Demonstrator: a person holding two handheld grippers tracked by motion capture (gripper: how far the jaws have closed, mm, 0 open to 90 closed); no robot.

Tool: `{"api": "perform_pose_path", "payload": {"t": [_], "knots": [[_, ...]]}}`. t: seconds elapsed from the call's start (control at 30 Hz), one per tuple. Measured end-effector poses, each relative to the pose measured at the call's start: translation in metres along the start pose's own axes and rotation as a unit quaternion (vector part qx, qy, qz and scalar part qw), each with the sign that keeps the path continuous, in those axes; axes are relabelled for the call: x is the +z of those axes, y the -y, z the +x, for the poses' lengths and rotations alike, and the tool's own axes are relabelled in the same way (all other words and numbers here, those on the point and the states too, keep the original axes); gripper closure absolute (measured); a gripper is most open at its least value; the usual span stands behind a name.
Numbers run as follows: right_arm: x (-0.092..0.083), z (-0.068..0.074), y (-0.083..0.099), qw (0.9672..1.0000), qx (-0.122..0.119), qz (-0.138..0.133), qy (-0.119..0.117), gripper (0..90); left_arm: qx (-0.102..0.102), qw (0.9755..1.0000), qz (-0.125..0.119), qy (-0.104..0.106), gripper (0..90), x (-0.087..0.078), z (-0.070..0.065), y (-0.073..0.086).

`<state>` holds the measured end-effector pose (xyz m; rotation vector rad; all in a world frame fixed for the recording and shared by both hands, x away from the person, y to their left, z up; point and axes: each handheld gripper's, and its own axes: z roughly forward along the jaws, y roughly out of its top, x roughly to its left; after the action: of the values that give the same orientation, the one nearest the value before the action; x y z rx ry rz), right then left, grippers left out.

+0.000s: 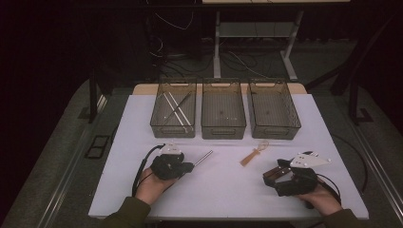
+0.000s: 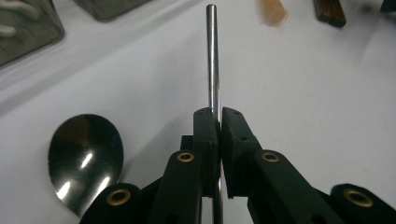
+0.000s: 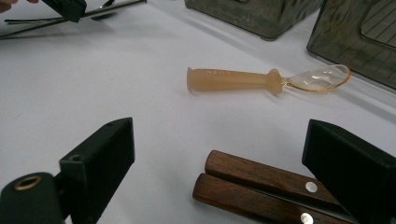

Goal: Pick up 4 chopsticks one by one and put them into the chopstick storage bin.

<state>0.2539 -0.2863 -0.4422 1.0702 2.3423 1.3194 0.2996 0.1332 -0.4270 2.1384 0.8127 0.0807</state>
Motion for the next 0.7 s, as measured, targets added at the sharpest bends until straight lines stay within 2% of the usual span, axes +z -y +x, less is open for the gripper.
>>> {"api": "perform_pose_path", "payload": {"t": [0.3, 0.7], "knots": [[0.000, 0.000, 0.000, 1.0000, 0.000, 0.000, 0.000, 9.5, -0.010, 0.9994, -0.034, -0.007, 85.1, -0.014, 0.004, -0.008], [0.000, -0.001, 0.000, 1.0000, 0.001, -0.001, -0.001, 9.5, -0.006, 0.9971, -0.074, -0.016, 85.1, -0.031, 0.010, -0.026]]}}
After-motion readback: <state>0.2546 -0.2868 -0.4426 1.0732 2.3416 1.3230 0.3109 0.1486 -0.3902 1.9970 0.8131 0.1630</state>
